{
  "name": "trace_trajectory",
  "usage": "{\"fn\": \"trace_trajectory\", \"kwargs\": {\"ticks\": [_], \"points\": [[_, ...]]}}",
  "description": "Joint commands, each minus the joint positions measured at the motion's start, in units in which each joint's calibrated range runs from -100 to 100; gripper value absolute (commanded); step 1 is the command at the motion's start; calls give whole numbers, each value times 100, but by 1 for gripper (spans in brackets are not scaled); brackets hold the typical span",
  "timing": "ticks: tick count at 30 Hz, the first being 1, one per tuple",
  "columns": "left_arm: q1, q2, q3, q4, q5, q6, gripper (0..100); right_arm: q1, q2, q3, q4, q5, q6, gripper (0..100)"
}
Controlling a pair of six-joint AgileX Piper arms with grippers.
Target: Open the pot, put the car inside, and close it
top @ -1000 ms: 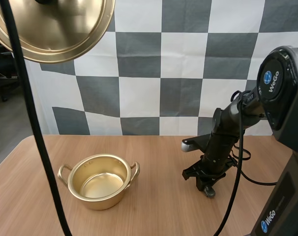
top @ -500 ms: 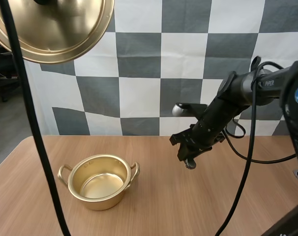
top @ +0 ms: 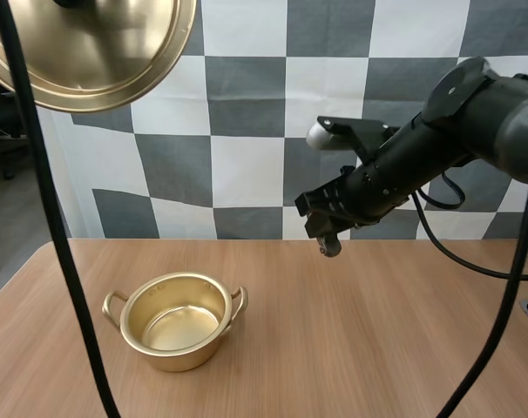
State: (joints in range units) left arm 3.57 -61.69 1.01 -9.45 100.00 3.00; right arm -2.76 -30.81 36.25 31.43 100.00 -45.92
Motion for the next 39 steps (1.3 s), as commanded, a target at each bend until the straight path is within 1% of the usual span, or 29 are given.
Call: {"fn": "trace_trajectory", "kwargs": {"ticks": [1, 3, 5, 7, 12, 19, 25, 33, 39], "points": [[3, -28, -1, 12, 0, 5, 0, 1, -265, -100, 261, 0, -37, 0], [3, -84, -1, 12, 0, 31, 0, 17, -378, -220, 480, 0, -28, 0], [3, -138, -1, 12, 0, 89, 0, 49, -450, -277, 538, 0, -28, 0], [3, -195, -1, 42, 0, 123, 0, 124, -460, -281, 548, 0, -28, 0], [3, -267, -1, 105, 0, 123, 0, 453, -339, -281, 475, 0, -7, 0], [3, -278, -1, 105, 0, 82, 0, 747, -79, -309, 491, 0, -29, 0], [3, -278, -1, 73, 0, 70, 0, 1126, 363, -325, 504, 0, -192, 0], [3, -372, -1, 73, 0, 70, 0, 1813, 1196, -325, 312, 0, -424, 0], [3, -438, -1, 111, 0, 70, 0, 2053, 1686, -325, 221, 0, -592, 0]]}}
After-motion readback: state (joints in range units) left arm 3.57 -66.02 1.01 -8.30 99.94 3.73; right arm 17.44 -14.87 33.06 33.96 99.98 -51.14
